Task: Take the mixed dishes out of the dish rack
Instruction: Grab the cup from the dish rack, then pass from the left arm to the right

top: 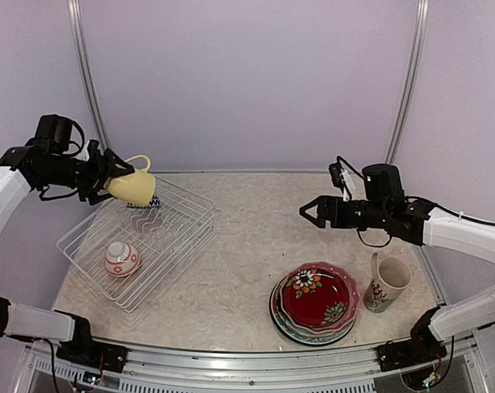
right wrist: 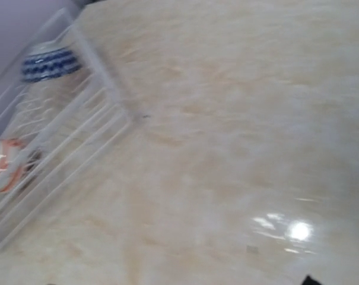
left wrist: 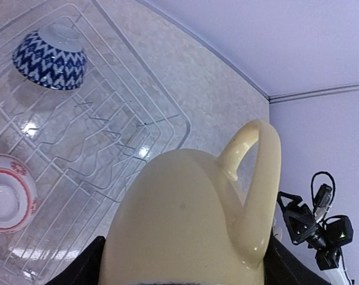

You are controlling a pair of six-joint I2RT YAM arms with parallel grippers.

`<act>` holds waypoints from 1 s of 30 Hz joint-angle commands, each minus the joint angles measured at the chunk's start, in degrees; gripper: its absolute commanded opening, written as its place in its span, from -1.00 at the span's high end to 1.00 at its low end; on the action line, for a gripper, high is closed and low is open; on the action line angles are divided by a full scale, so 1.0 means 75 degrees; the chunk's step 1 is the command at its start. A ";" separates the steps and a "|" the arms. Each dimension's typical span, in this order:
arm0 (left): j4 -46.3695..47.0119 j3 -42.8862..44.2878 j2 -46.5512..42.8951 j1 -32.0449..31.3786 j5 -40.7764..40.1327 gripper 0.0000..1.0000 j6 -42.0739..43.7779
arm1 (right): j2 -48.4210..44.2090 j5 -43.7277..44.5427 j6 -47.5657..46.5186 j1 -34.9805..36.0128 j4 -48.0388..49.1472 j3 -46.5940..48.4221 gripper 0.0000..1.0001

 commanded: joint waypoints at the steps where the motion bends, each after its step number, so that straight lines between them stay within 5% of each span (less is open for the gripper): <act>1: 0.2458 -0.0637 -0.0247 -0.0814 0.1330 0.48 -0.1130 | 0.0483 -0.0679 0.0391 0.0479 0.1029 0.0403 -0.73; 8: 0.5007 -0.1257 0.0535 -0.2387 0.1566 0.55 -0.2293 | 0.1182 -0.1483 0.1053 0.0921 0.2257 0.0337 -0.73; 13: 0.5587 -0.0795 0.1543 -0.3256 0.1458 0.56 -0.2497 | 0.1325 -0.1730 0.1425 0.1087 0.3007 0.0201 -0.73; 22: 0.8066 -0.0773 0.3057 -0.4290 0.2085 0.57 -0.3708 | 0.1382 -0.2468 0.2639 0.1181 0.5807 -0.0642 -0.68; 30: 0.9916 -0.0803 0.3955 -0.4821 0.2356 0.57 -0.4827 | 0.1339 -0.2410 0.2956 0.1231 0.6588 -0.1061 -0.27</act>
